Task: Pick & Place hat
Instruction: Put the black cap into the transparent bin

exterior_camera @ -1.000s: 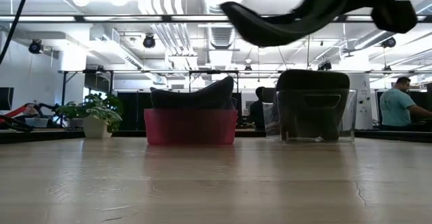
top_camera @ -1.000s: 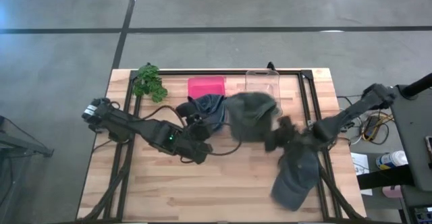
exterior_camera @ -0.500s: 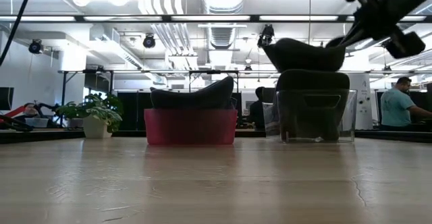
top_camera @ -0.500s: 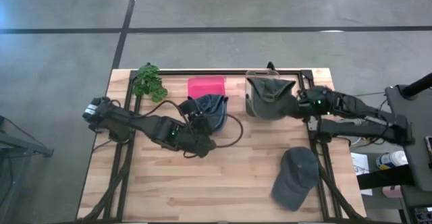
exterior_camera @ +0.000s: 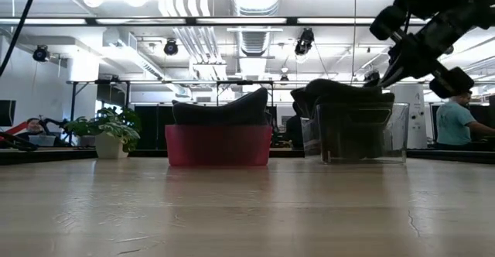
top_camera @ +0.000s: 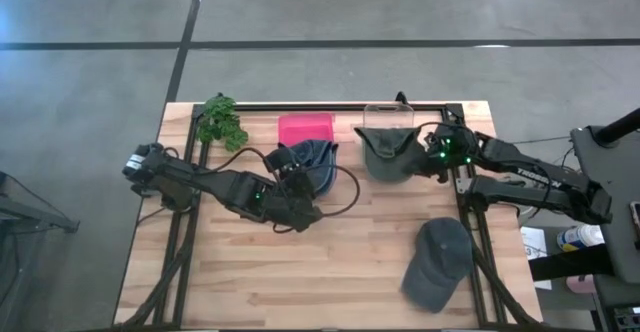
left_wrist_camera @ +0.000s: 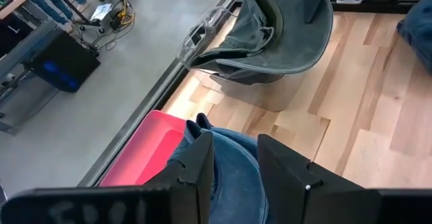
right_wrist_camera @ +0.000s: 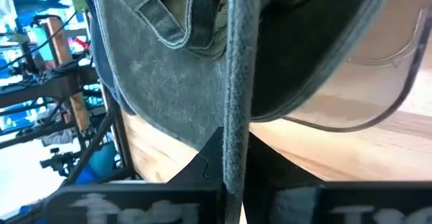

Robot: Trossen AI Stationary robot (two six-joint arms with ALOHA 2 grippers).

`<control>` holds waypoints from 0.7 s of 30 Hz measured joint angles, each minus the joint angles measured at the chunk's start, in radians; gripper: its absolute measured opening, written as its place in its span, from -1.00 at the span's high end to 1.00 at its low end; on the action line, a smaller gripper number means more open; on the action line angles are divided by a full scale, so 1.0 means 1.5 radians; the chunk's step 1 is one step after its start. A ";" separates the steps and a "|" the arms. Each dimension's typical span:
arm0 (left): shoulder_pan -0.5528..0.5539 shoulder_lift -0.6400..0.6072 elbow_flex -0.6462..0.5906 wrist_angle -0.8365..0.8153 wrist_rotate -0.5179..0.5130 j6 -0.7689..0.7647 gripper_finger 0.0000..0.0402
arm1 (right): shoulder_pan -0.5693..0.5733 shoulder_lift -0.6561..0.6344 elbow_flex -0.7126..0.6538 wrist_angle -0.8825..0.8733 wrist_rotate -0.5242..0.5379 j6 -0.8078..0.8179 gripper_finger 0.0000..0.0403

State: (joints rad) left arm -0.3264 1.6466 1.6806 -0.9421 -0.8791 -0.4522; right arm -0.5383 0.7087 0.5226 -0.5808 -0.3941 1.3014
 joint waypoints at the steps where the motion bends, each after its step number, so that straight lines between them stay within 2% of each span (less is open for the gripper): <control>1: 0.000 0.000 0.000 0.000 0.000 -0.002 0.45 | -0.003 0.000 0.005 -0.009 0.002 -0.001 0.94; 7: 0.011 0.000 0.000 0.010 0.006 0.002 0.45 | -0.030 -0.002 0.008 -0.070 -0.003 0.002 0.94; 13: 0.058 0.000 0.000 0.056 0.091 0.022 0.45 | -0.062 -0.010 0.008 0.031 -0.025 0.064 0.94; 15: 0.074 0.000 0.000 0.069 0.116 0.022 0.45 | -0.084 -0.002 0.007 0.023 -0.039 0.068 0.94; 18: 0.098 0.000 0.000 0.084 0.125 0.036 0.45 | -0.108 0.026 -0.002 0.011 -0.082 0.065 0.94; 21: 0.129 0.000 0.000 0.111 0.126 0.093 0.45 | -0.115 0.059 -0.004 0.012 -0.092 0.055 0.94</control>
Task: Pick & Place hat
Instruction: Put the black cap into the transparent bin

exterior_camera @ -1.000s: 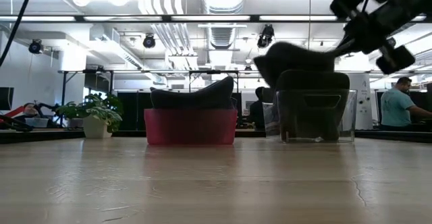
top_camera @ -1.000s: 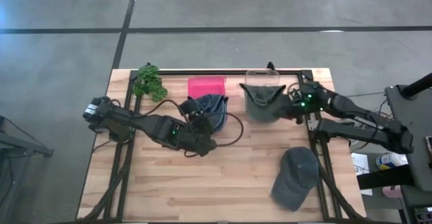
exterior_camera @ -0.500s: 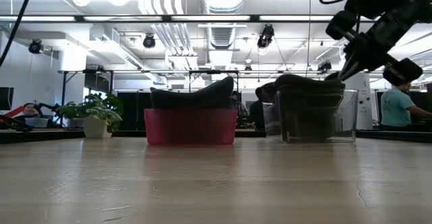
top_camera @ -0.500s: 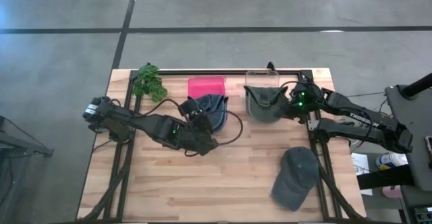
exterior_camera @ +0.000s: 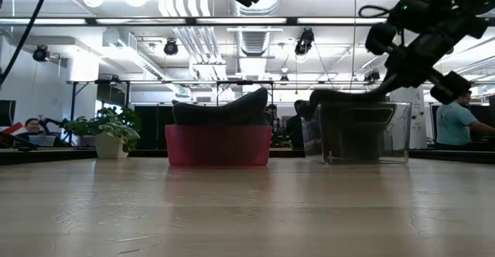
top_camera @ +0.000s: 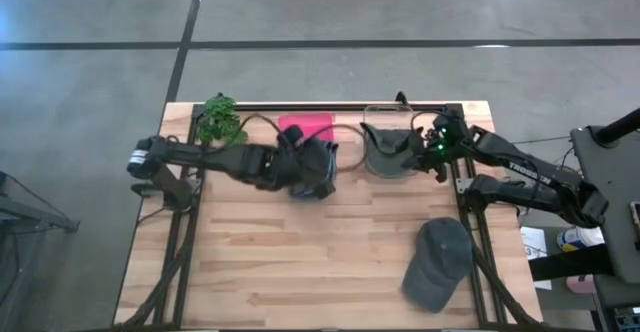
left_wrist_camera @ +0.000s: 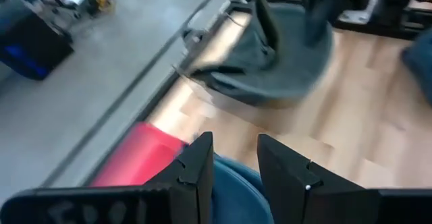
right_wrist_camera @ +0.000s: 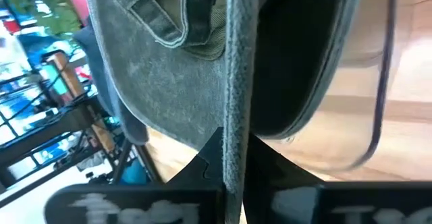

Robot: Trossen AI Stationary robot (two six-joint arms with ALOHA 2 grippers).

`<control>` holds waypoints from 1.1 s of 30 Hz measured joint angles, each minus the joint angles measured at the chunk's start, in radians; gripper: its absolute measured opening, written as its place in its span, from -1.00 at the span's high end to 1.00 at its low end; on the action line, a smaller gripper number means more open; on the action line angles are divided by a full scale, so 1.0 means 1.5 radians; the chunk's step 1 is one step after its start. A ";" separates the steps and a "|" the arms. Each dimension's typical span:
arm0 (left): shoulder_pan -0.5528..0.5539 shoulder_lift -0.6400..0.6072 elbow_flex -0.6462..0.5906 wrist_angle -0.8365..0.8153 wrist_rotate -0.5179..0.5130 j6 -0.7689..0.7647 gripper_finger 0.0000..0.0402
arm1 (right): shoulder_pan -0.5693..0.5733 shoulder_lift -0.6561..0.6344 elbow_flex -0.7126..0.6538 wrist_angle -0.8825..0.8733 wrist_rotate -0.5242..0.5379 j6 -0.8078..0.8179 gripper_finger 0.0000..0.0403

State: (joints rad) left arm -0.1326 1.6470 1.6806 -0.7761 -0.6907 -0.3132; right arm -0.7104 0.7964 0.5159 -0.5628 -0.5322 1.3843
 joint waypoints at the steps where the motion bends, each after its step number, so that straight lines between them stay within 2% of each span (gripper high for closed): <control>1: 0.011 0.000 0.000 0.015 0.000 0.023 0.45 | -0.001 0.010 0.000 0.002 0.000 -0.003 0.94; 4: 0.050 0.004 -0.003 0.061 0.022 0.098 0.45 | -0.001 0.030 -0.001 0.013 0.000 -0.002 0.94; 8: 0.114 0.011 -0.028 0.152 0.141 0.190 0.45 | -0.005 0.043 0.000 0.017 -0.005 0.003 0.94; 11: 0.164 0.029 -0.060 0.225 0.203 0.255 0.45 | -0.005 0.048 0.000 0.017 -0.014 -0.002 0.93; 17: 0.256 0.084 -0.114 0.314 0.349 0.266 0.45 | -0.004 0.034 -0.001 0.009 -0.015 -0.006 0.86; 21: 0.296 0.133 -0.123 0.333 0.391 0.245 0.45 | -0.004 0.034 -0.001 -0.012 -0.015 -0.007 0.70; 25: 0.304 0.172 -0.122 0.385 0.428 0.267 0.45 | -0.004 0.044 -0.006 -0.022 -0.022 0.000 0.56; 30: 0.304 0.233 -0.090 0.444 0.446 0.314 0.45 | -0.004 0.061 -0.006 -0.021 -0.054 0.003 0.45; 33: 0.304 0.260 -0.057 0.448 0.450 0.321 0.45 | -0.007 0.064 0.003 -0.022 -0.038 0.002 0.42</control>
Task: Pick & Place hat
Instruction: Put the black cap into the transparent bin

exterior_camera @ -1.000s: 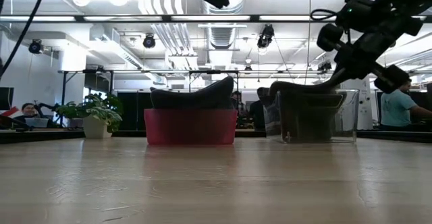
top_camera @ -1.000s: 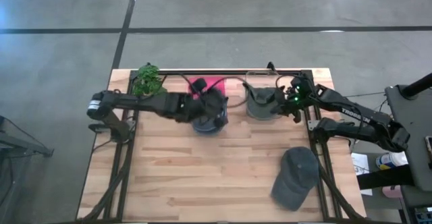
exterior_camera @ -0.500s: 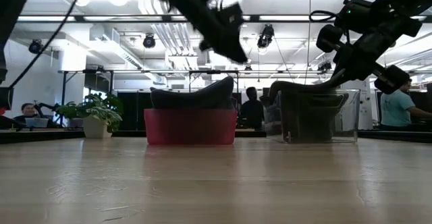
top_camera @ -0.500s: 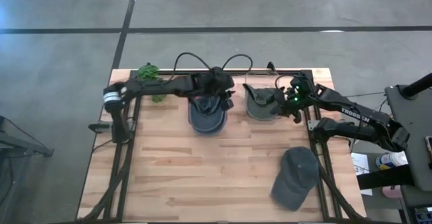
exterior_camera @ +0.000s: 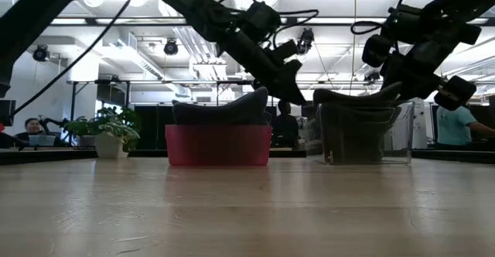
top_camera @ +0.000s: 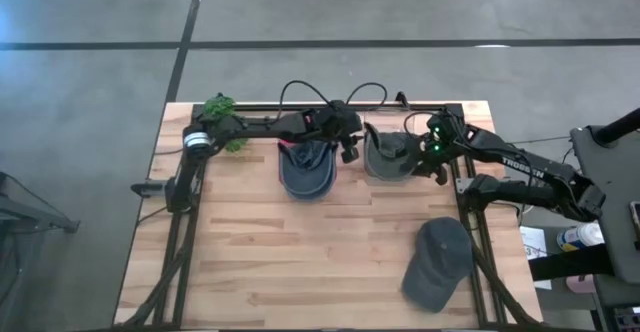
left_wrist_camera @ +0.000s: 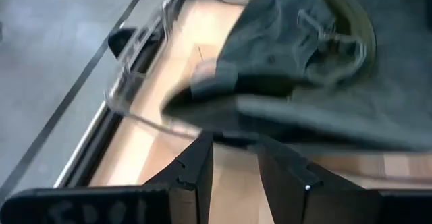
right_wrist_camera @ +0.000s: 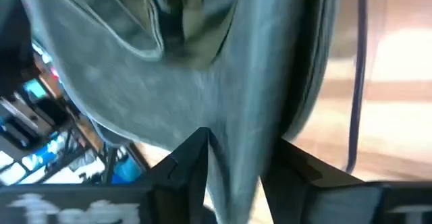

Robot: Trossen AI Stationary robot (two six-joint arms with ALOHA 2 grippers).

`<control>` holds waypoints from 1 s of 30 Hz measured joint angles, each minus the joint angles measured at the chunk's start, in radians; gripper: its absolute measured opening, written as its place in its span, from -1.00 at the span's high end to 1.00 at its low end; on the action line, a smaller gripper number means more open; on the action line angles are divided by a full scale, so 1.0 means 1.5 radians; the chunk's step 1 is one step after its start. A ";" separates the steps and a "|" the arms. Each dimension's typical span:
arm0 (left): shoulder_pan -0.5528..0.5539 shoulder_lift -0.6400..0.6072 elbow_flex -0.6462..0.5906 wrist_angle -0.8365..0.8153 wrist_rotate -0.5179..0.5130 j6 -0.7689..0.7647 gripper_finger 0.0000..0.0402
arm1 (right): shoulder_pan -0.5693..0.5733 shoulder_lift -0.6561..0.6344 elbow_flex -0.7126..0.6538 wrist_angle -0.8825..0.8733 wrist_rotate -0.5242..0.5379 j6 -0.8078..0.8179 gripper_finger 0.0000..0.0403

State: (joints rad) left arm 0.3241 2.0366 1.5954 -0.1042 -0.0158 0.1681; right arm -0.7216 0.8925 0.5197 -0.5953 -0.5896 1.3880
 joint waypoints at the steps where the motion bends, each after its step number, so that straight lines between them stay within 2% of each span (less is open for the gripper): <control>1: 0.000 0.006 0.011 0.000 0.000 0.004 0.45 | -0.001 -0.001 0.004 0.000 0.014 0.000 0.40; 6: -0.001 0.020 0.045 0.016 0.006 0.043 0.45 | -0.004 -0.003 0.026 0.003 0.083 -0.008 0.36; 11: 0.005 0.047 0.052 0.056 0.048 0.053 0.45 | -0.004 0.015 0.024 0.002 0.089 -0.015 0.33; 19: 0.007 0.070 0.051 0.065 0.073 0.047 0.45 | -0.012 0.078 0.038 0.040 0.153 -0.058 0.38; 23: 0.006 0.070 0.053 0.088 0.095 0.046 0.45 | -0.023 0.110 0.056 0.034 0.140 -0.080 0.39; 28: 0.006 0.064 0.054 0.082 0.097 0.046 0.45 | -0.027 0.108 0.092 0.015 0.041 -0.109 0.39; 30: 0.007 0.059 0.054 0.082 0.096 0.047 0.45 | -0.027 0.095 0.117 -0.032 0.034 -0.130 0.39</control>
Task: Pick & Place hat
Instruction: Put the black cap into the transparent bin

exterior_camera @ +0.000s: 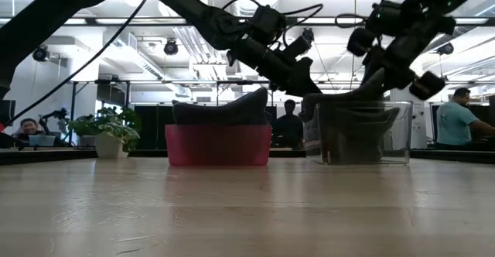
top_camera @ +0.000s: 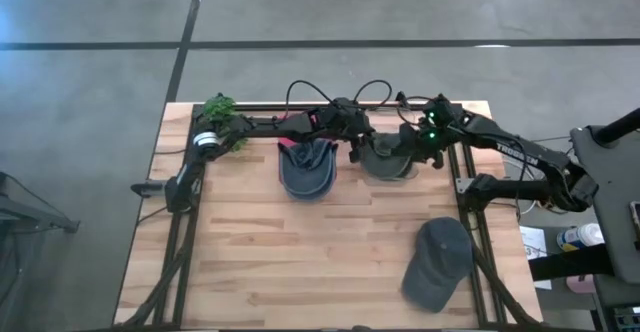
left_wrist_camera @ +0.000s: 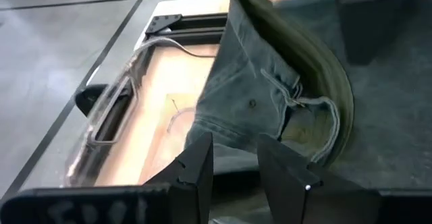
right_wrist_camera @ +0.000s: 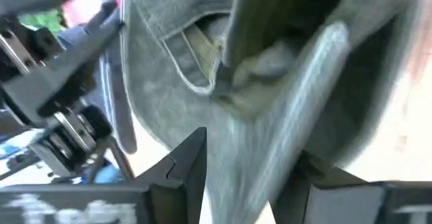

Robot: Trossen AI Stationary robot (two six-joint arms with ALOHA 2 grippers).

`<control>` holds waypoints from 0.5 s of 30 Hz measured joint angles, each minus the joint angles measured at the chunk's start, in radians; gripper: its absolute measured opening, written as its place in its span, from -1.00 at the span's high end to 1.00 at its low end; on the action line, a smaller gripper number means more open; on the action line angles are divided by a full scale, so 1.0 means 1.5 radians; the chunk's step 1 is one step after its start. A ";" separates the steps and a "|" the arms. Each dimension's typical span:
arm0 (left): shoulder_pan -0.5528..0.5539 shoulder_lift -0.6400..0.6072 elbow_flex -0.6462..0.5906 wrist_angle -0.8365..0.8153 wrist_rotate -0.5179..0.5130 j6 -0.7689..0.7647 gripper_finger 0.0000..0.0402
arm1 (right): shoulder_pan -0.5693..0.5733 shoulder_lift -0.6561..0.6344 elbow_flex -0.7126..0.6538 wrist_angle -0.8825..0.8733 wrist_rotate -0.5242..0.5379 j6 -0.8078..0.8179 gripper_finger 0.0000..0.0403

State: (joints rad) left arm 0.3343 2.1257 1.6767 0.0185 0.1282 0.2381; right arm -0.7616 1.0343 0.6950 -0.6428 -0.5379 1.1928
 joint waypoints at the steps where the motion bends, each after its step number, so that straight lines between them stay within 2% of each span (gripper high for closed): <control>1: 0.000 -0.001 0.001 0.001 -0.004 0.000 0.45 | 0.000 -0.005 0.013 -0.031 0.007 -0.013 0.39; 7: 0.000 -0.001 0.001 -0.009 -0.007 0.000 0.45 | -0.004 -0.022 0.085 -0.307 0.147 -0.109 0.39; 9: 0.000 -0.001 0.001 -0.008 -0.008 0.001 0.45 | -0.003 -0.031 0.107 -0.365 0.211 -0.122 0.39; 12: 0.000 -0.001 0.001 -0.009 -0.012 0.001 0.45 | -0.010 -0.040 0.130 -0.362 0.285 -0.123 0.39; 15: 0.000 -0.007 0.001 -0.017 -0.033 0.002 0.45 | -0.037 -0.034 0.142 -0.342 0.289 -0.158 0.39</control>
State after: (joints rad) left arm 0.3344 2.1150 1.6775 -0.0066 0.0784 0.2407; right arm -0.8167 0.9841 0.9085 -1.1557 -0.1051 0.9556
